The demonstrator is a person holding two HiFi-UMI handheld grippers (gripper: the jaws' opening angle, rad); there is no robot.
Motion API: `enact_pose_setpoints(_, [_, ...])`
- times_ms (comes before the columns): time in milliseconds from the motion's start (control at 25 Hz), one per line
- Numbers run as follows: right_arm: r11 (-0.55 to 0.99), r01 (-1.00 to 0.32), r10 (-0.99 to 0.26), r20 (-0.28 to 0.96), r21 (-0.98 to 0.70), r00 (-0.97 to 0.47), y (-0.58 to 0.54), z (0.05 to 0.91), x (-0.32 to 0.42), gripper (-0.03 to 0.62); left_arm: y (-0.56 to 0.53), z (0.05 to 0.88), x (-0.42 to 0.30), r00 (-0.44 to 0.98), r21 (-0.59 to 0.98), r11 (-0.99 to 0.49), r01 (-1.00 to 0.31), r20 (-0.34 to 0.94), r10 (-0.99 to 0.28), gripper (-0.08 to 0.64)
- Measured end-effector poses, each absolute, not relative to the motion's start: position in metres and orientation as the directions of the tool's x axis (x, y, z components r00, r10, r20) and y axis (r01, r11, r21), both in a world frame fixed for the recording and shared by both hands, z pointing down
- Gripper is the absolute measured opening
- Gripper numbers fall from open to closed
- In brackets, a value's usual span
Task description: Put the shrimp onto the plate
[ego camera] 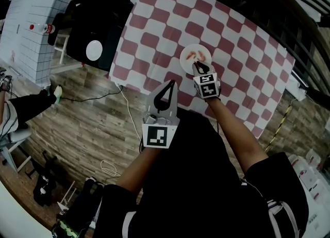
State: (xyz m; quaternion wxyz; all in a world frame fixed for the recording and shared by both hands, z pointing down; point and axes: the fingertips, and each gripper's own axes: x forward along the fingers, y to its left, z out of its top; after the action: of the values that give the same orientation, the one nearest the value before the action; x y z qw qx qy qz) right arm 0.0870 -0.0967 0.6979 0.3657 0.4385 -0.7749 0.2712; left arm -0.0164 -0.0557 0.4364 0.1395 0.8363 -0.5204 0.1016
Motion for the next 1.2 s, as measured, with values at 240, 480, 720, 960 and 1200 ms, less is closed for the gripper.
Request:
enact_pose_setpoints(240, [0.464,-0.879,-0.462,0.818,-0.107,-0.343,-0.099,0.706,0.090,0.055,-0.055,0.436,-0.022,0.429,0.122,-0.412,-0.903,0.319,-0.845,0.008])
enact_pose_setpoints(480, [0.487,-0.866,-0.438,0.827,-0.110,-0.352,-0.098,0.711,0.086,0.057,-0.054,0.436,-0.030,0.422,0.121,-0.404,-0.906,0.311,-0.852,0.008])
enact_pose_setpoints(720, [0.503,-0.857,-0.409,0.844,-0.108,-0.346,-0.098,0.714,0.083,0.058,-0.050,0.434,-0.034,0.402,0.103,-0.390,-0.915,0.306,-0.863,0.008])
enact_pose_setpoints(960, [0.488,-0.866,-0.427,0.837,-0.104,-0.341,-0.098,0.713,0.084,0.069,-0.050,0.432,-0.040,0.395,0.097,-0.384,-0.918,0.303,-0.867,0.008])
enact_pose_setpoints(1200, [0.490,-0.866,-0.439,0.829,-0.101,-0.345,-0.098,0.710,0.080,0.095,-0.047,0.430,-0.051,0.386,0.092,-0.376,-0.922,0.291,-0.875,0.008])
